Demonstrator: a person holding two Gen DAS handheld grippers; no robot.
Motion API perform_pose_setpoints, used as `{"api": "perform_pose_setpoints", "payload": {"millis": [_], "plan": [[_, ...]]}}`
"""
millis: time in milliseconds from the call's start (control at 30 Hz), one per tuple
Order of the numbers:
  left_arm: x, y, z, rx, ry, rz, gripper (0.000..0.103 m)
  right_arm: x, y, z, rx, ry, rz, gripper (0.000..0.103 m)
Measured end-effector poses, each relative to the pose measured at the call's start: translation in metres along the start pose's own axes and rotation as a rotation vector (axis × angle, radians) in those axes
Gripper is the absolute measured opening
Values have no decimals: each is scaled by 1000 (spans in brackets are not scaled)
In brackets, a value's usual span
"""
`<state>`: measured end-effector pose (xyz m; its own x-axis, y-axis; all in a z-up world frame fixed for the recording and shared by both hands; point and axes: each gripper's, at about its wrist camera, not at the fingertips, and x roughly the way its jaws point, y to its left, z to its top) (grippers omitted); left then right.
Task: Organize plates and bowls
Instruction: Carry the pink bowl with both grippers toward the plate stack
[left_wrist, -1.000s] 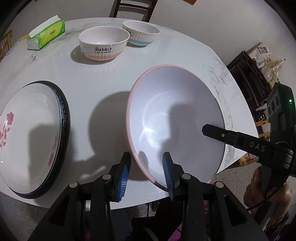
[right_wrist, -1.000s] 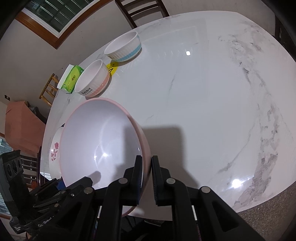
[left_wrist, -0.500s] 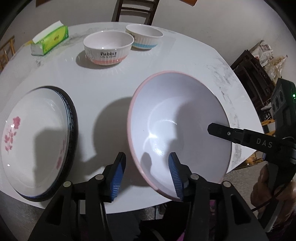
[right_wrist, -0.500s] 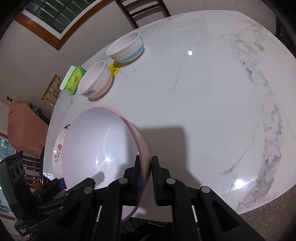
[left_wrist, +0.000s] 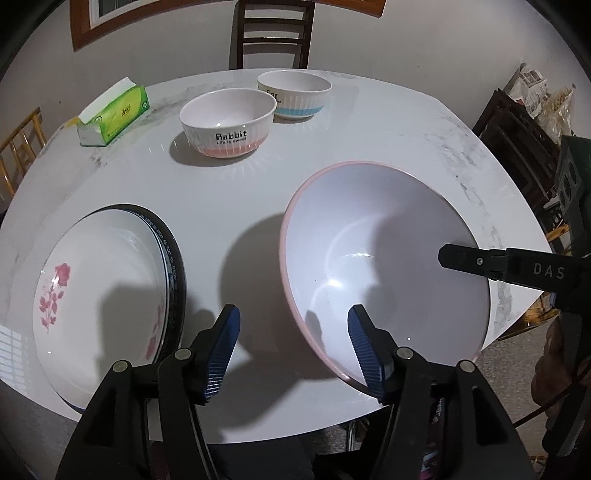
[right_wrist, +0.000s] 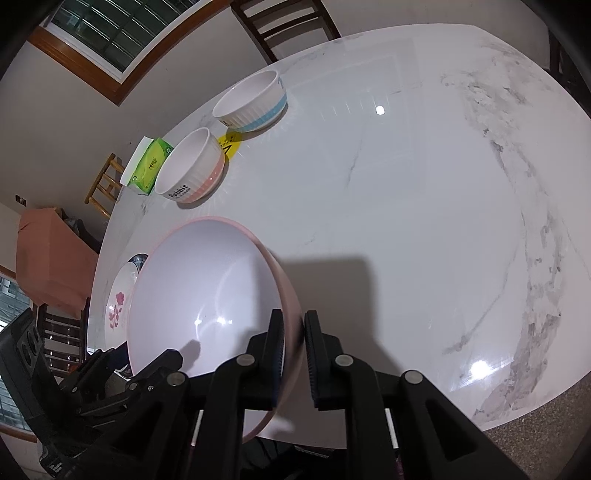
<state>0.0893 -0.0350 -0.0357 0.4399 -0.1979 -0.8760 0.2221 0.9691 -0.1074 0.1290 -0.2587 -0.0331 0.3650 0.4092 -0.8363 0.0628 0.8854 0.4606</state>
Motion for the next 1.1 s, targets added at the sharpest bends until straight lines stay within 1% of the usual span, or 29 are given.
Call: {"api": "perform_pose_setpoints", "payload": {"millis": [267, 533, 700, 1100], "plan": [[-4, -3, 0, 25, -26, 39, 61, 0, -4, -1, 18, 1, 14, 13], [-4, -5, -2, 35, -36, 58, 62, -1, -3, -6, 14, -9, 10, 13], [-6, -6, -2, 44, -47, 76, 63, 0, -4, -9, 24, 0, 20, 13], [-5, -3, -2, 38, -44, 87, 64, 7, -3, -15, 49, 22, 46, 13]]}}
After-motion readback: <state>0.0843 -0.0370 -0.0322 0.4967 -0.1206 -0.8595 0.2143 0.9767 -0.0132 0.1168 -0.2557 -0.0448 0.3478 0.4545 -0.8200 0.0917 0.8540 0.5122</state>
